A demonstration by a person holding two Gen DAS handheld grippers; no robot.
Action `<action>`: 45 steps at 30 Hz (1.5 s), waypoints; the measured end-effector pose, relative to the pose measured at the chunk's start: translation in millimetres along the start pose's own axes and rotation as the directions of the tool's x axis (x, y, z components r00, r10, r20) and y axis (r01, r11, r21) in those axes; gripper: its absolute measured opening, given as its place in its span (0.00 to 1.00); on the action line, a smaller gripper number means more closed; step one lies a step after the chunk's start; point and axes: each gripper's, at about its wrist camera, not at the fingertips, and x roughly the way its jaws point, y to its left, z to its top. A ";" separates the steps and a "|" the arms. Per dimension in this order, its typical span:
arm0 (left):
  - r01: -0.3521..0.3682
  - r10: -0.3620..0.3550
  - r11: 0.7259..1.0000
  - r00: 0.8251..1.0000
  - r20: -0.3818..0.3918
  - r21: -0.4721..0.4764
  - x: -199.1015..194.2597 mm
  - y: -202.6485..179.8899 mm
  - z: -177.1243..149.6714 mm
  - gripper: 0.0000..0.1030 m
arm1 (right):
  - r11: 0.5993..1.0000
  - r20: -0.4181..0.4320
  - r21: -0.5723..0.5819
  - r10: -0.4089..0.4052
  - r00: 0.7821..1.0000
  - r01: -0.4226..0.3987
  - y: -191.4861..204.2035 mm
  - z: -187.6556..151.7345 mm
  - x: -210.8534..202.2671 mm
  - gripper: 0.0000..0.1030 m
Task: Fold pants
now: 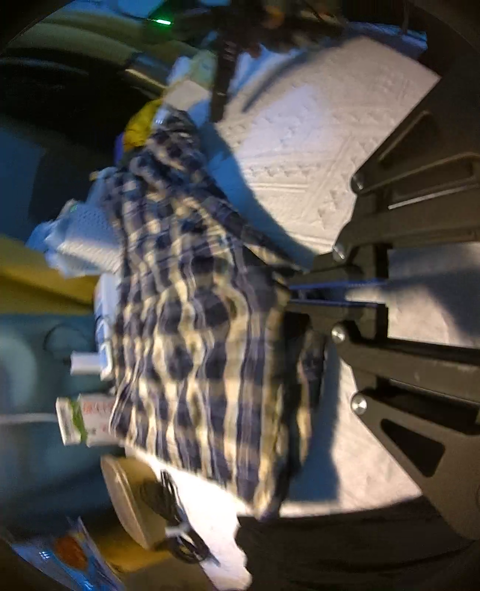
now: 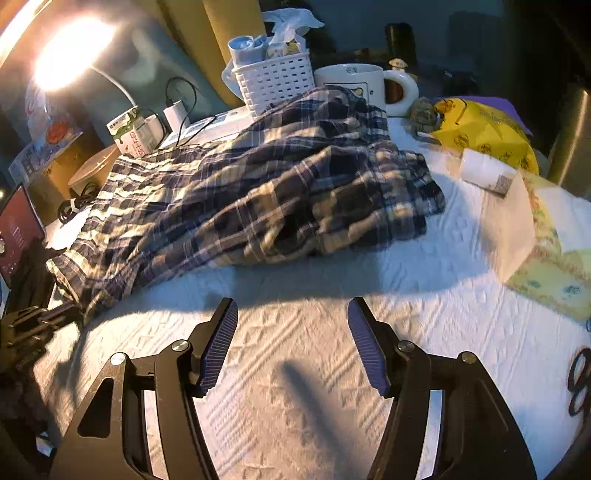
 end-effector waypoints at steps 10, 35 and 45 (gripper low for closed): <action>-0.196 0.214 0.958 0.974 0.067 -0.210 -14.2 99.9 23.3 0.12 | 1.000 0.021 0.017 0.001 1.000 -0.001 -4.8 2.2 -7.0 0.72; -0.115 0.113 0.986 0.993 -0.019 -0.118 19.8 107.5 16.7 0.16 | 0.897 0.110 0.420 0.098 0.989 -0.136 -72.0 34.5 25.7 0.75; -0.170 0.167 0.980 0.985 -0.034 -0.101 16.9 97.4 14.4 0.17 | 0.890 0.125 0.429 0.113 0.986 -0.156 -73.9 47.2 46.8 0.09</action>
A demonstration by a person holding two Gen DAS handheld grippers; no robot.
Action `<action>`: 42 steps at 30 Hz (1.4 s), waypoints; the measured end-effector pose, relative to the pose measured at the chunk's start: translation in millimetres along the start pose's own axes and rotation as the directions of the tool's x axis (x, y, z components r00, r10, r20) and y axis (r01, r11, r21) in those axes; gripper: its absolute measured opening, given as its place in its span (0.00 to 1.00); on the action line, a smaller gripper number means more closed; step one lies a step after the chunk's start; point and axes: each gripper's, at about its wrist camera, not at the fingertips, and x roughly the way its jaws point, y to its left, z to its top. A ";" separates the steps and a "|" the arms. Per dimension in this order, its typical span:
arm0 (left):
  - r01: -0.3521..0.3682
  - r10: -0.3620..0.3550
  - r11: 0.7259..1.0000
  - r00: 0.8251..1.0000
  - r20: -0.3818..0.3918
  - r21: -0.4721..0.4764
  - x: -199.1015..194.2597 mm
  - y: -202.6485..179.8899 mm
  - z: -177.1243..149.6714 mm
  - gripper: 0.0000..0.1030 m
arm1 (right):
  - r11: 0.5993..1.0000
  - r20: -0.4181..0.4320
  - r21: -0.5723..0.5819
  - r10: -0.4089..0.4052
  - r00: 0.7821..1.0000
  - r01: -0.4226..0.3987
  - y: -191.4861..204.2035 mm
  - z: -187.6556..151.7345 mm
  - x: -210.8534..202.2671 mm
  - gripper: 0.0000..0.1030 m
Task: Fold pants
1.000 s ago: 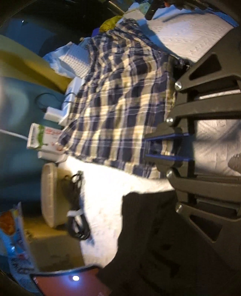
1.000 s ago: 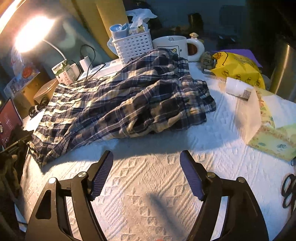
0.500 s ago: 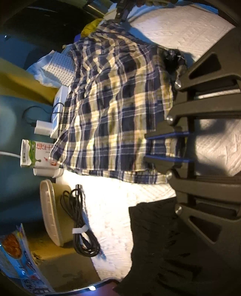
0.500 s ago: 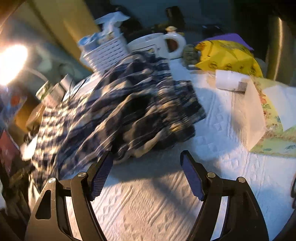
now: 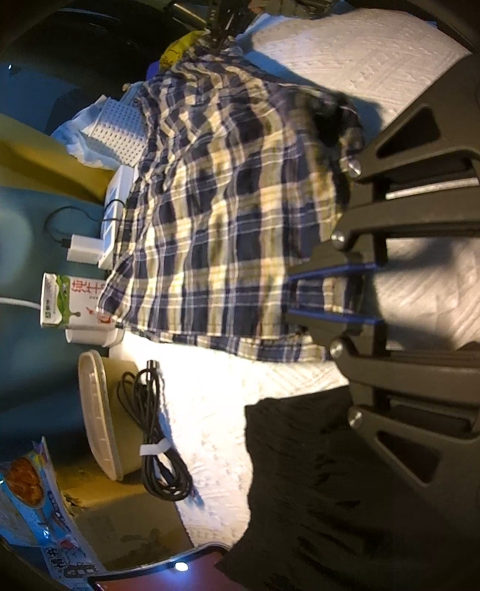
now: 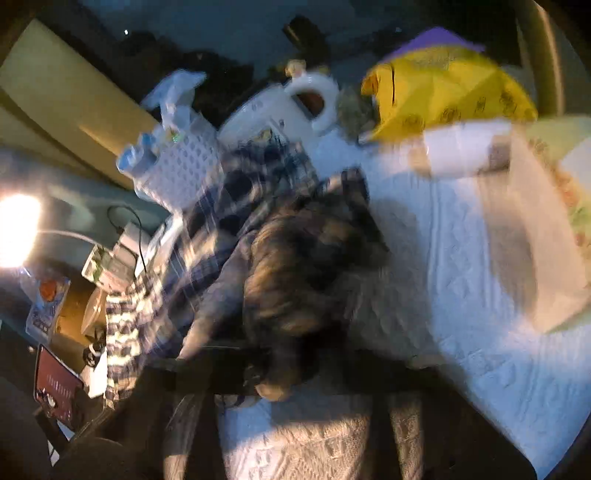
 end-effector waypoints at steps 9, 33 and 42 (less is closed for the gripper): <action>0.009 -0.010 1.000 0.999 -0.040 -0.020 -21.3 5.6 -15.0 0.17 | 0.991 0.031 -0.122 -0.056 0.998 0.060 -7.9 -25.7 -64.0 0.09; 0.243 -0.207 0.909 0.968 -0.140 0.339 34.0 -149.8 65.6 0.17 | 0.812 0.172 -0.515 -0.218 0.961 0.276 63.4 -48.9 -74.4 0.56; 0.229 -0.175 0.909 0.968 -0.180 0.348 81.9 -143.4 85.3 0.17 | 0.787 -0.002 -0.564 -0.303 0.953 0.249 36.7 -57.5 -34.2 0.52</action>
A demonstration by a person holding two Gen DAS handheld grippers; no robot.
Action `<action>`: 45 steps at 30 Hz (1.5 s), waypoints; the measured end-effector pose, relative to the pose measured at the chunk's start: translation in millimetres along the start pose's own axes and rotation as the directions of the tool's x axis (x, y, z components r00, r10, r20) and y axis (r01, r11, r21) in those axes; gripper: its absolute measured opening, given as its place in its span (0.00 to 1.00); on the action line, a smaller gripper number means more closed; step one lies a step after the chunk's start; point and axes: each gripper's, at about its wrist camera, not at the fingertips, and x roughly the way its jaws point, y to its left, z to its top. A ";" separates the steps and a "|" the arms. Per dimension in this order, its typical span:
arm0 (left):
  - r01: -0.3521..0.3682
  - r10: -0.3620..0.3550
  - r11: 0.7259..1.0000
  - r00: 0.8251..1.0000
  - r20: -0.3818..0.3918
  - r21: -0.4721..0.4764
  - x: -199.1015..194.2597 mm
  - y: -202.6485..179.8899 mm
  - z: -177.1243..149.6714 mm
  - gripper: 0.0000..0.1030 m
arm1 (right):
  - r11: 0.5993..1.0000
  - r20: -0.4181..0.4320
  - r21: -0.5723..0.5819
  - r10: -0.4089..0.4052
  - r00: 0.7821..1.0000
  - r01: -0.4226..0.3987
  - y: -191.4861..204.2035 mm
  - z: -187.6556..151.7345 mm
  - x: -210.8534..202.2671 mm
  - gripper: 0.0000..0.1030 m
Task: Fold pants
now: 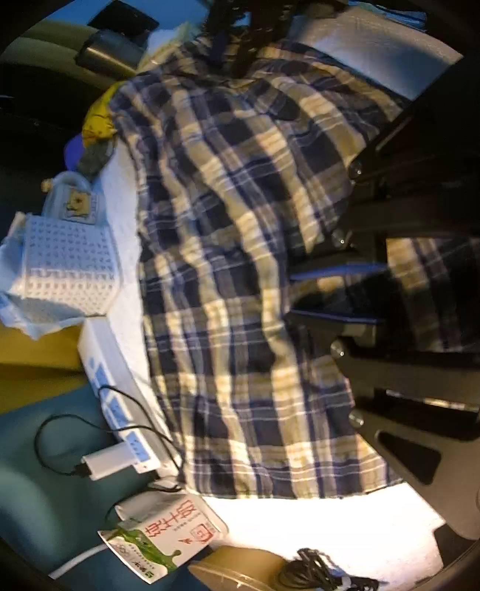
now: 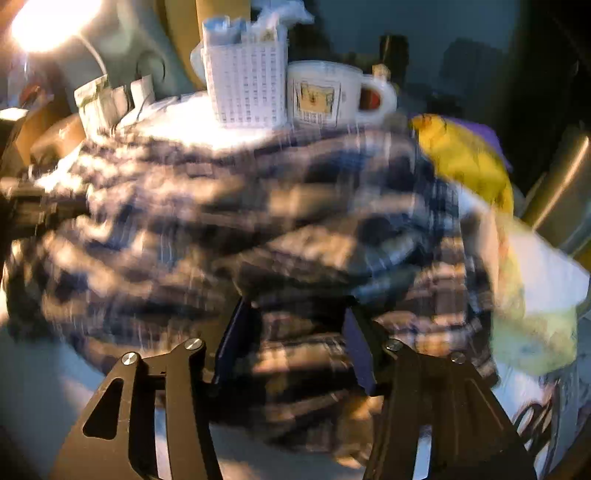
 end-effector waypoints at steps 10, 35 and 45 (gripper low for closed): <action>-0.019 0.023 0.997 0.999 0.046 -0.081 -10.1 30.5 -15.4 0.17 | 1.000 -0.030 -0.003 -0.021 0.999 0.021 2.4 -44.2 -36.5 0.48; -0.104 0.178 0.907 0.973 0.148 -0.407 -103.6 91.5 -117.2 0.40 | 0.792 0.158 0.588 0.084 0.984 -0.162 -84.8 -30.7 -21.0 0.83; -0.085 0.193 0.896 0.958 0.211 -0.436 -127.7 98.5 -127.0 0.66 | 0.825 0.198 0.550 0.026 0.980 -0.133 -78.8 -9.2 -40.2 0.19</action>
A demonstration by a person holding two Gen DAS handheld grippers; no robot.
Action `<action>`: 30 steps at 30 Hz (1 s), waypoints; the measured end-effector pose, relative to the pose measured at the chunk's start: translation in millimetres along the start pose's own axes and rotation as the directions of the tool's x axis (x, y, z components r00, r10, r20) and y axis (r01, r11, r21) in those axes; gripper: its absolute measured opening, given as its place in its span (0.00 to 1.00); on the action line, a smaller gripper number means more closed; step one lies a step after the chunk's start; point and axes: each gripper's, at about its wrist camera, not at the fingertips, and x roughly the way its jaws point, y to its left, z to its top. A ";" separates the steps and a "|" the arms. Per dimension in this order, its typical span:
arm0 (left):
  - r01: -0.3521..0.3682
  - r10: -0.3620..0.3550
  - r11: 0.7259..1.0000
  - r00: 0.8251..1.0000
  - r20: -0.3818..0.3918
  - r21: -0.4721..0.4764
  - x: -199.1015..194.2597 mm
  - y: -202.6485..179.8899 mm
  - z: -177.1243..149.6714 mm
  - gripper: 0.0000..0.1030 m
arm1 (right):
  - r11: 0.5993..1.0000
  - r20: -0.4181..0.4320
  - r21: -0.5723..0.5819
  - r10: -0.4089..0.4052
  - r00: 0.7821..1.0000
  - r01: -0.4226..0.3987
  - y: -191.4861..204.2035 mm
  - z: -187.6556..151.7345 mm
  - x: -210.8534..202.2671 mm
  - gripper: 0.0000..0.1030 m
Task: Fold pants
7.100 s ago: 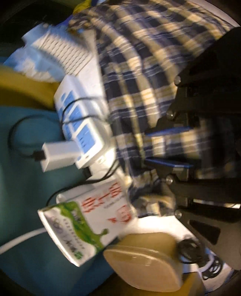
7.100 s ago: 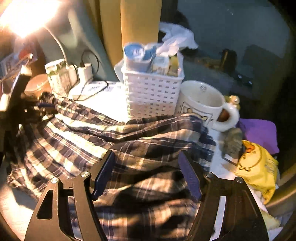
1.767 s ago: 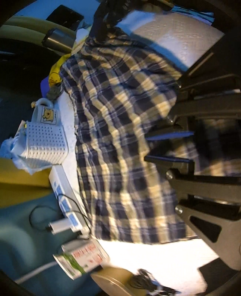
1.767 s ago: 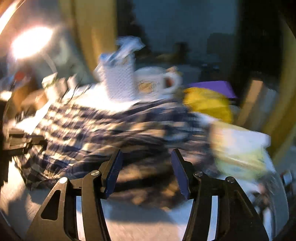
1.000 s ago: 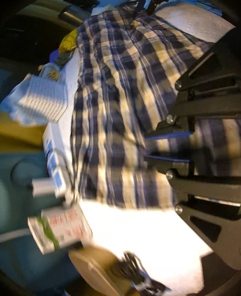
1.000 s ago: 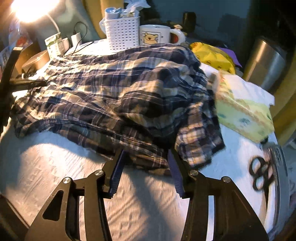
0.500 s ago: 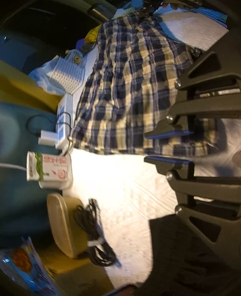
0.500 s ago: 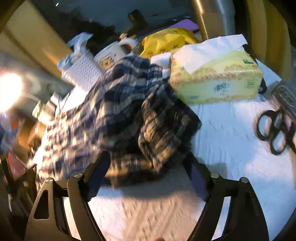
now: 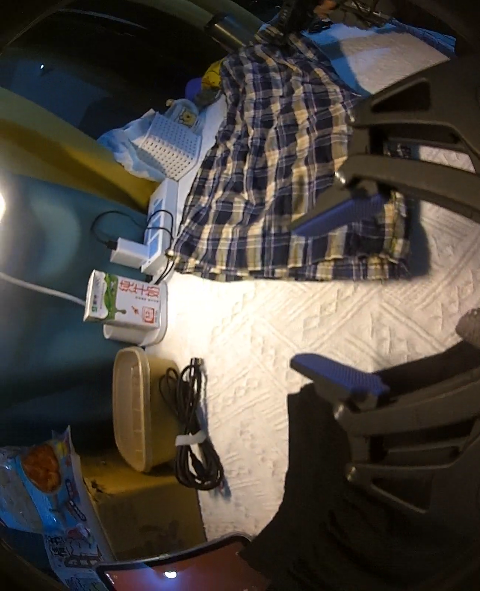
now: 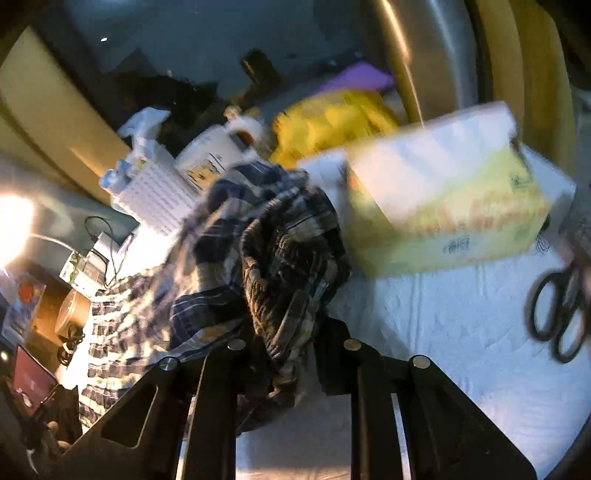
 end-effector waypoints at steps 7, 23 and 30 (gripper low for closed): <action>0.012 -0.012 1.000 1.000 0.025 0.002 -10.3 11.9 0.3 0.67 | 0.987 0.080 -0.144 0.087 0.993 -0.075 76.2 22.6 -20.5 0.17; 0.062 -0.063 0.998 0.997 0.044 0.020 -18.0 45.6 10.3 0.67 | 0.797 -0.210 -0.516 0.236 0.949 -0.313 324.0 -62.9 81.3 0.16; 0.053 -0.053 0.999 0.999 0.007 0.008 -5.6 48.5 7.4 0.67 | 0.669 -0.418 -0.609 0.185 0.889 -0.426 363.0 -128.8 110.0 0.71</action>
